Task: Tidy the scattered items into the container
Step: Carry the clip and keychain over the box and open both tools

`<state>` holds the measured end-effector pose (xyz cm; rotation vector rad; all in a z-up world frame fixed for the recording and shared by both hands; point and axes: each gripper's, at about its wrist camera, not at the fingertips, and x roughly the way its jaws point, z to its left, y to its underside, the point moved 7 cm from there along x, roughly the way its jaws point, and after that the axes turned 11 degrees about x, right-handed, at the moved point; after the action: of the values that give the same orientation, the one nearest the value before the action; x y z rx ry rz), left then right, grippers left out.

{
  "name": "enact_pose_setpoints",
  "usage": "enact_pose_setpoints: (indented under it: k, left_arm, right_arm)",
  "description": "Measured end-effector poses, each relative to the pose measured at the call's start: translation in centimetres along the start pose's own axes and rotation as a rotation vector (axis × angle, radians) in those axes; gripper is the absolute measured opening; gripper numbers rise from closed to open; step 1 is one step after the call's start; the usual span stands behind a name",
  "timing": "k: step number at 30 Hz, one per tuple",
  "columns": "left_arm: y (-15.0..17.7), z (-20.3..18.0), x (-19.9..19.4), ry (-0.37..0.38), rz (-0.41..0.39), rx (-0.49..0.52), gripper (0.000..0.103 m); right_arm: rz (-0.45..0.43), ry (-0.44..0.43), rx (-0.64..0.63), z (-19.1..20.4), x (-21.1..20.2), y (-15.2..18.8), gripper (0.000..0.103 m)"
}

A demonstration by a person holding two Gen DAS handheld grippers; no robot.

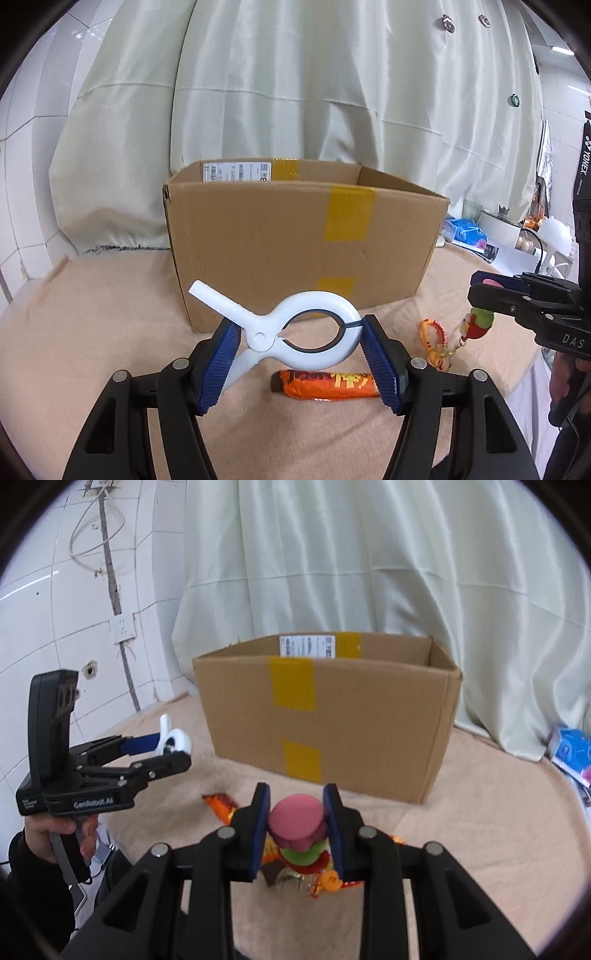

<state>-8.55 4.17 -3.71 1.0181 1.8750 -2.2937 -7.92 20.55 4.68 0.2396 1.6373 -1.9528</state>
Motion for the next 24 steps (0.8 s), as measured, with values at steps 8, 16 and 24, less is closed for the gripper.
enact_pose_setpoints:
  k: [8, 16, 24]
  left_arm:
    - [-1.2, 0.6, -0.8, -0.004, -0.019, 0.002, 0.067]
    - [-4.6, 1.3, -2.4, -0.020, -0.057, 0.018, 0.067]
    - [-9.2, 2.8, -4.0, -0.051, -0.089, 0.046, 0.067]
  right_arm:
    - [-0.021, 0.009, -0.003, 0.1, -0.6, -1.2, 0.033]
    - [-0.106, 0.016, -0.036, 1.2, -3.3, -5.7, 0.033]
    - [-0.175, 0.012, -0.074, 2.8, -5.2, -10.5, 0.033]
